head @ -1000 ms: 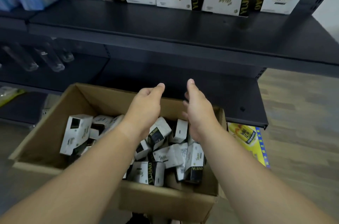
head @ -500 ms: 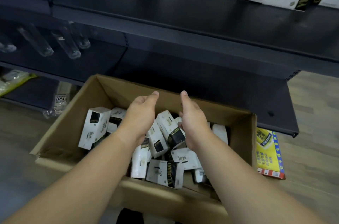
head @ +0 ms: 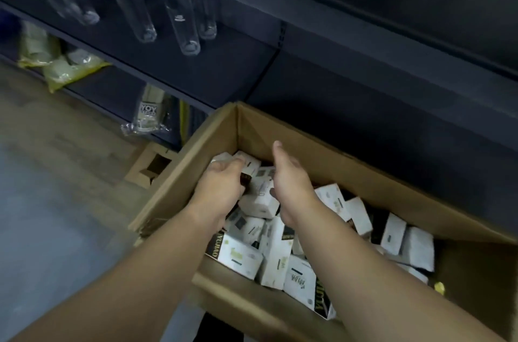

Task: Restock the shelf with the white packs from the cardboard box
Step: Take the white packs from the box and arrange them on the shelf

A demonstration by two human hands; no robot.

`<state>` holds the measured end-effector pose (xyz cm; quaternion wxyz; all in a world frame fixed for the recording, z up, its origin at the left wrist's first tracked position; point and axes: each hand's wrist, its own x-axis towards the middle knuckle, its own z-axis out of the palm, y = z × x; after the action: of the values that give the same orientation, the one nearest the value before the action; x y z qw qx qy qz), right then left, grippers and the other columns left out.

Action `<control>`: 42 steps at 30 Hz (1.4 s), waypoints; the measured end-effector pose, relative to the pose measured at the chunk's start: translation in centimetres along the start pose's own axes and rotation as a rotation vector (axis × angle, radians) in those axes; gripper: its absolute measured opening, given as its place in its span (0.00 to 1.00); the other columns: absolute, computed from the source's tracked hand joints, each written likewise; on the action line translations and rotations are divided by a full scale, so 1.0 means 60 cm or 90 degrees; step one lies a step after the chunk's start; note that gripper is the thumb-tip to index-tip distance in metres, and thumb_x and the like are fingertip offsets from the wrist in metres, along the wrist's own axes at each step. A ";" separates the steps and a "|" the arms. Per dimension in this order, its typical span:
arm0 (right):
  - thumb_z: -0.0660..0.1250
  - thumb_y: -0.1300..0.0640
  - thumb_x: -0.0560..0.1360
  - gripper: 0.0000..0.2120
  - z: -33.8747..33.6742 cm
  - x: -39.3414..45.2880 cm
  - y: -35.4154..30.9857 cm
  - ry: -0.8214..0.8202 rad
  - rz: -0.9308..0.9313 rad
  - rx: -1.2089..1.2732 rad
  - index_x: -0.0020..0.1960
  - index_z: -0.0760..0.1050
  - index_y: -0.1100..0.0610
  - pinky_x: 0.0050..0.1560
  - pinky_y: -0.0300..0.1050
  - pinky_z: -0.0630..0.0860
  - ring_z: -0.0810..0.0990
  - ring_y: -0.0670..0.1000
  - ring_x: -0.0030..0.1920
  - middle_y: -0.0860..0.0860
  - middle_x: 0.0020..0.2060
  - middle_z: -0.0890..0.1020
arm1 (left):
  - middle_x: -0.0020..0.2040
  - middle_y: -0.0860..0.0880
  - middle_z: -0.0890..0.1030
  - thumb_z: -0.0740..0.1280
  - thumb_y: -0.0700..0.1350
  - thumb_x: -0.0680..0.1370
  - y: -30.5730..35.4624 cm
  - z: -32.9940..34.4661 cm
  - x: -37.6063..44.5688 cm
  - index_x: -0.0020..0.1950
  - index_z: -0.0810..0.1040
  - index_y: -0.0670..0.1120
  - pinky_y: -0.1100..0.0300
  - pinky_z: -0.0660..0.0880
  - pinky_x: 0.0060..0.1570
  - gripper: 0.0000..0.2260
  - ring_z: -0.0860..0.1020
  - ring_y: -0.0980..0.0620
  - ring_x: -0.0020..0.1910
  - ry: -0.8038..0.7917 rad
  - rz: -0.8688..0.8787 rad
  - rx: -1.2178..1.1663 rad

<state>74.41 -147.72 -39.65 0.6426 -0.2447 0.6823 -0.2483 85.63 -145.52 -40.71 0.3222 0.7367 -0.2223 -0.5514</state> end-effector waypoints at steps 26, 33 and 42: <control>0.58 0.36 0.79 0.18 0.114 0.138 0.059 -0.061 0.165 0.042 0.51 0.77 0.48 0.59 0.53 0.79 0.83 0.50 0.50 0.49 0.44 0.84 | 0.73 0.44 0.61 0.62 0.55 0.79 -0.039 -0.006 0.130 0.78 0.58 0.44 0.46 0.71 0.66 0.31 0.69 0.44 0.69 0.032 -0.012 0.218; 0.58 0.37 0.79 0.18 0.111 0.126 0.051 -0.045 0.156 0.065 0.47 0.79 0.48 0.60 0.53 0.79 0.84 0.51 0.50 0.48 0.41 0.85 | 0.71 0.45 0.67 0.62 0.60 0.73 -0.030 -0.005 0.122 0.73 0.66 0.44 0.46 0.71 0.65 0.32 0.71 0.44 0.66 0.015 -0.018 0.226; 0.59 0.29 0.73 0.32 0.114 0.092 0.021 -0.010 0.105 0.080 0.66 0.74 0.52 0.59 0.54 0.78 0.83 0.52 0.52 0.52 0.53 0.83 | 0.72 0.44 0.61 0.69 0.54 0.75 -0.017 -0.005 0.112 0.77 0.56 0.46 0.48 0.70 0.64 0.36 0.69 0.42 0.67 0.020 0.014 0.264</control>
<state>80.91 -150.54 -45.01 0.6801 -0.1488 0.6783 -0.2349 87.86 -149.32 -45.90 0.1732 0.7932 -0.3337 -0.4790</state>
